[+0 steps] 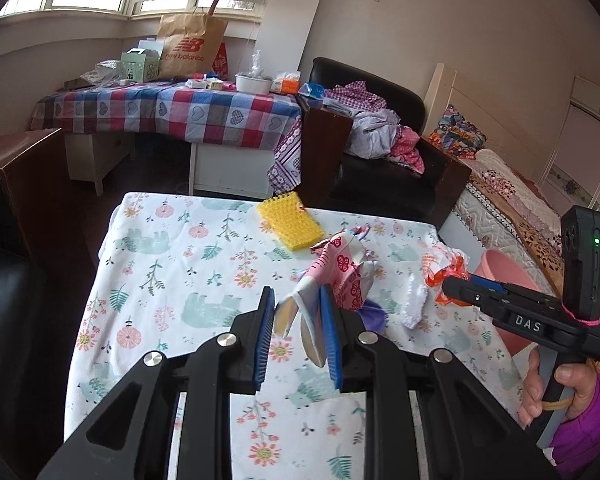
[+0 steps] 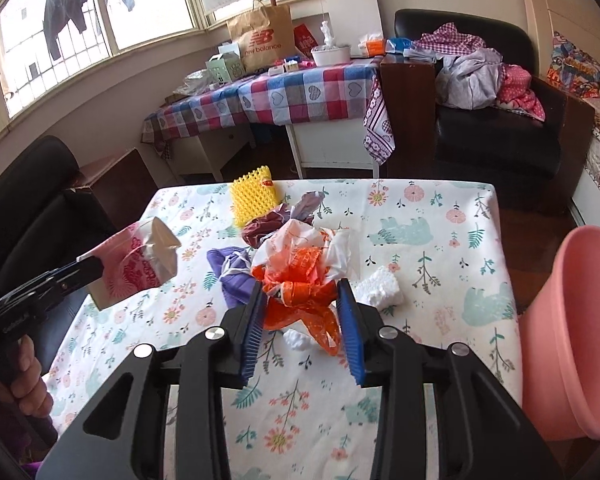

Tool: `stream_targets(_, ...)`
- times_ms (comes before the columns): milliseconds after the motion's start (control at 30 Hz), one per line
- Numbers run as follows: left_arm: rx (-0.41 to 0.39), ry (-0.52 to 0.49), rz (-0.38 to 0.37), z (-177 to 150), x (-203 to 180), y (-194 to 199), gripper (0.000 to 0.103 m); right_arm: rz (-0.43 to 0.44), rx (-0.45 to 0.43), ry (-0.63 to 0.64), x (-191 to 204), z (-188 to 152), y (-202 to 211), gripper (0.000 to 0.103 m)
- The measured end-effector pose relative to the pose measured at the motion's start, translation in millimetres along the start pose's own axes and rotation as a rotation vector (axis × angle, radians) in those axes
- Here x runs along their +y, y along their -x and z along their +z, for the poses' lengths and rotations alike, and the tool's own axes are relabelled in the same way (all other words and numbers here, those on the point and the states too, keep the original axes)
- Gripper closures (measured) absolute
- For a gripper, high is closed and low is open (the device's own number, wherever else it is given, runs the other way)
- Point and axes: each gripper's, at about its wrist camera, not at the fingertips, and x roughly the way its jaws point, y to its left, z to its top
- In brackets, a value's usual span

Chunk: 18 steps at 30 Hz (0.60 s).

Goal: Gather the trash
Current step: 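Carry both bags over the pink bucket and open both tools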

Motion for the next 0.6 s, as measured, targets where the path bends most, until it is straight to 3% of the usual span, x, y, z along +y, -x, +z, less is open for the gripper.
stream_targets(300,-0.001,-0.035,-0.073,5,-53,-4,0.081,-0.045,-0.058,-0.039,-26,-13,47,0.067)
stream_targets(600,0.014,-0.14,-0.17,16,-127,-27,0.081,-0.142,-0.114,-0.125,-76,-26,81,0.067)
